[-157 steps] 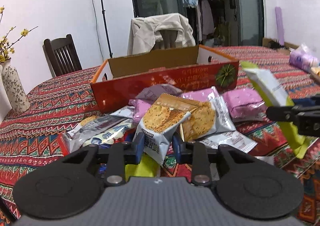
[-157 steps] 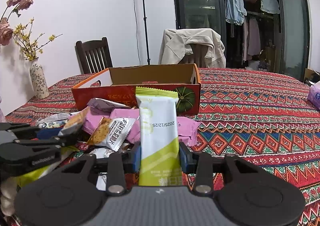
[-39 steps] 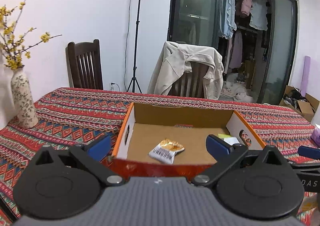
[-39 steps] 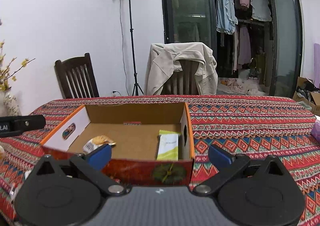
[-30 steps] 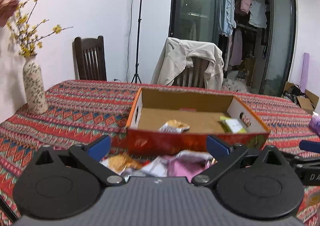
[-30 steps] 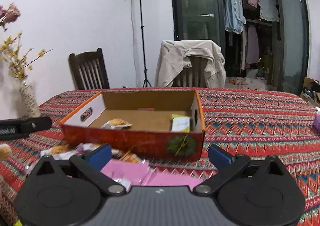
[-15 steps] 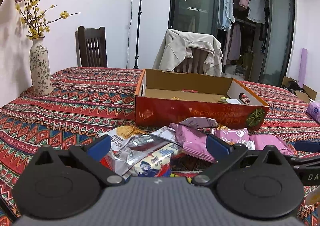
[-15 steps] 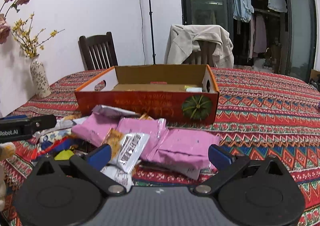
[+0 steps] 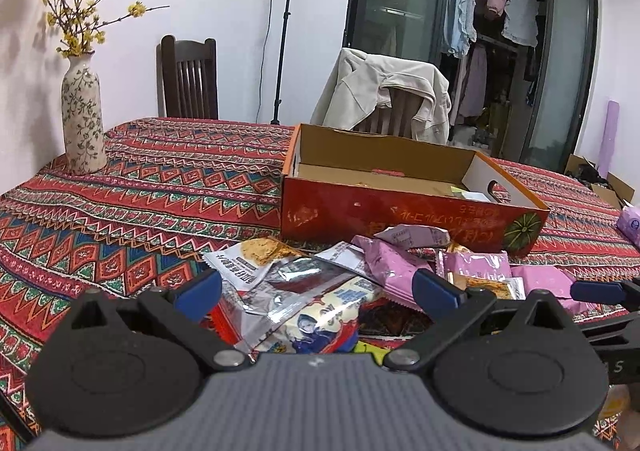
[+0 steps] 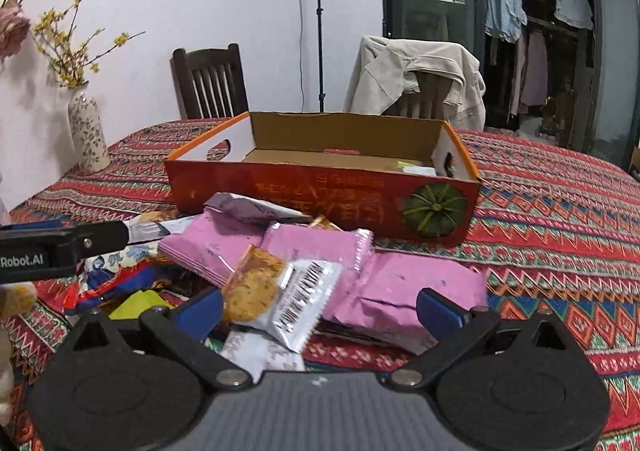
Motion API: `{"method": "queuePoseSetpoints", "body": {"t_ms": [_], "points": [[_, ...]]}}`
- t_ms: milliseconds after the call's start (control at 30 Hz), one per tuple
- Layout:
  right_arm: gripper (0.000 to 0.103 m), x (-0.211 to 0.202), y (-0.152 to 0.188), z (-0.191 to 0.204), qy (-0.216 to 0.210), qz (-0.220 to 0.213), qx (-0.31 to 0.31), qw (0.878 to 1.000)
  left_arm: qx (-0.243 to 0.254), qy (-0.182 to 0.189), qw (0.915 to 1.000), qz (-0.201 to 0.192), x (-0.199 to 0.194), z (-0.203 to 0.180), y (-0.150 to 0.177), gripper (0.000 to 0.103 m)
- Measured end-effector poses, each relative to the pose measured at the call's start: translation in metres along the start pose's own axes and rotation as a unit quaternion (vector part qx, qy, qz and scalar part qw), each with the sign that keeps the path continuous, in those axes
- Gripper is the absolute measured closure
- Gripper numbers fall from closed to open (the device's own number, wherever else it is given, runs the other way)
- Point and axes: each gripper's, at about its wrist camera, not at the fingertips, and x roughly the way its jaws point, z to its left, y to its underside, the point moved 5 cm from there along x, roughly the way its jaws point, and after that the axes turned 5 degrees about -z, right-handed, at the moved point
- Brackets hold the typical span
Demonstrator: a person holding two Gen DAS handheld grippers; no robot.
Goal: Organize snacks
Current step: 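Grasp the white cracker packet with the right tool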
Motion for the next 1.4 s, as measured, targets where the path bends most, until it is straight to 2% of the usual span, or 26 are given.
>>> {"method": "queuePoseSetpoints", "body": {"t_ms": [267, 333, 467, 567, 633, 833, 1100, 1233, 1400], "points": [[0.004, 0.021, -0.008, 0.024, 0.003, 0.0, -0.03, 1.0, -0.007, -0.002, 1.0, -0.001, 0.001, 0.008, -0.003, 0.0], [0.011, 0.026, -0.007, 0.027, 0.002, 0.006, -0.033, 0.999, -0.008, -0.003, 1.0, -0.001, 0.002, 0.01, -0.003, 0.0], [0.017, 0.032, -0.002, 0.03, -0.001, 0.013, -0.036, 0.999, -0.012, -0.006, 0.9999, 0.003, 0.004, 0.013, -0.002, 0.0], [0.026, 0.034, 0.0, 0.028, 0.0, 0.013, -0.033, 0.999, -0.013, -0.006, 0.9999, 0.005, 0.005, 0.013, -0.002, 0.0], [0.035, 0.033, 0.0, 0.028, -0.003, 0.01, -0.03, 0.999, -0.012, -0.006, 0.9999, 0.006, 0.005, 0.013, -0.001, 0.0], [0.053, 0.026, -0.001, 0.029, -0.005, -0.011, -0.037, 0.999, -0.012, -0.009, 0.9999, 0.007, 0.005, 0.011, 0.0, 0.0], [0.069, 0.011, -0.007, 0.021, -0.01, -0.043, -0.014, 0.999, -0.01, -0.01, 0.9999, 0.008, 0.005, 0.011, -0.001, 0.0], [0.075, 0.001, -0.01, 0.012, -0.015, -0.059, 0.004, 0.998, -0.009, -0.01, 0.9999, 0.007, 0.003, 0.01, -0.004, 0.0], [0.075, -0.013, -0.016, 0.002, -0.018, -0.083, 0.016, 0.996, -0.011, -0.012, 0.9999, 0.003, 0.001, 0.011, -0.008, 0.0]]}}
